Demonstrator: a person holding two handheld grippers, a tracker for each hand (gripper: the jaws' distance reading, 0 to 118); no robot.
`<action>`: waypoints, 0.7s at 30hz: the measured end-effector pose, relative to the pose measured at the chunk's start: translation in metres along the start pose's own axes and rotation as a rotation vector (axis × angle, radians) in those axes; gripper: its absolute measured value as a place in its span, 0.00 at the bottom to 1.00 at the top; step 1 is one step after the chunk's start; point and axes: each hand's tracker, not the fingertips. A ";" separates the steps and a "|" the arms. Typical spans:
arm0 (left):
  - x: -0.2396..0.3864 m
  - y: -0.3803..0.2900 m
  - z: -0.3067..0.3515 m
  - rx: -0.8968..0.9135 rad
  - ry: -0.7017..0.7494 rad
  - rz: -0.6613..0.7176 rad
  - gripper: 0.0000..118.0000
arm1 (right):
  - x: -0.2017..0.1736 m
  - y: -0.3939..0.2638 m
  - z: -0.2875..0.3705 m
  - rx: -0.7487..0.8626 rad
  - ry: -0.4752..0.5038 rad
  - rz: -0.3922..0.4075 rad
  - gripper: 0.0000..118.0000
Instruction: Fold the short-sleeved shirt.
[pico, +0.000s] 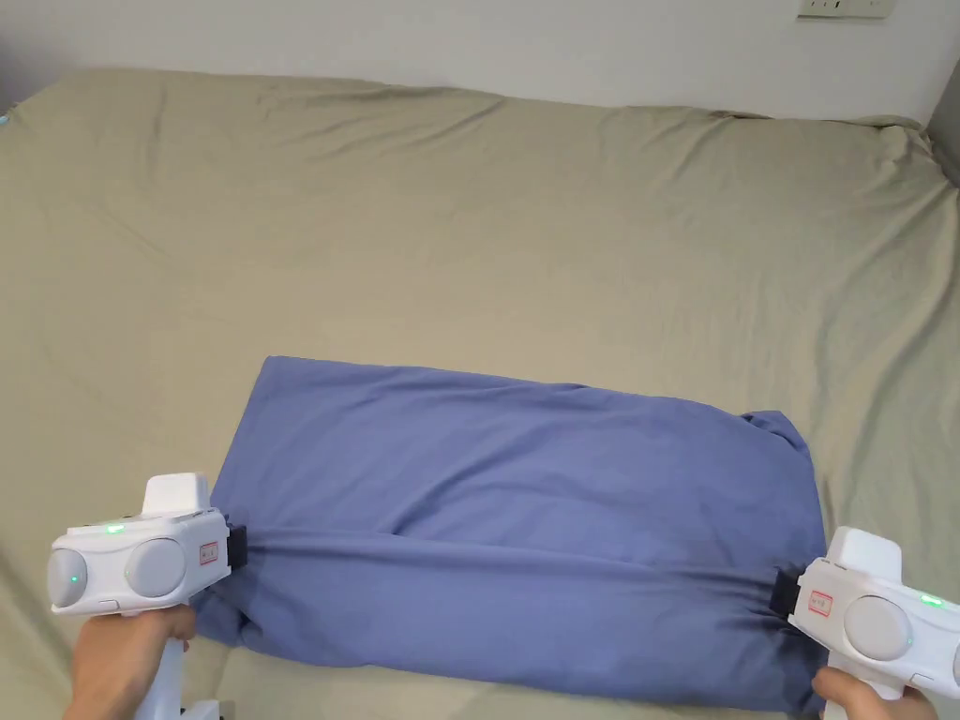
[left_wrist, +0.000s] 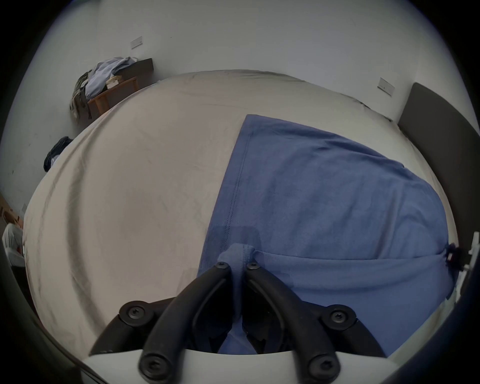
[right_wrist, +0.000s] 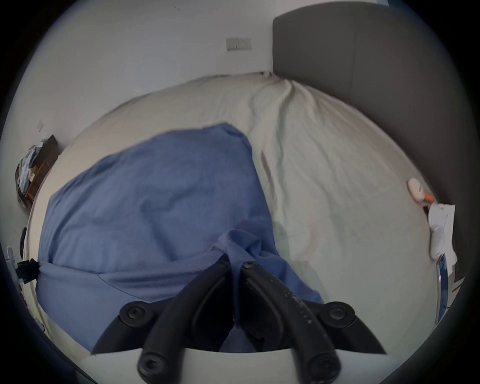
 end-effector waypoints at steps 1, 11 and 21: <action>0.000 0.002 0.003 0.003 -0.004 0.001 0.04 | -0.001 -0.002 0.001 0.012 0.000 -0.001 0.05; 0.016 0.023 0.111 0.286 -0.137 0.061 0.98 | -0.016 0.007 0.128 0.326 0.054 0.066 0.80; 0.056 -0.008 0.251 0.744 -0.146 -0.113 0.98 | -0.014 -0.029 0.263 0.814 0.087 0.148 0.95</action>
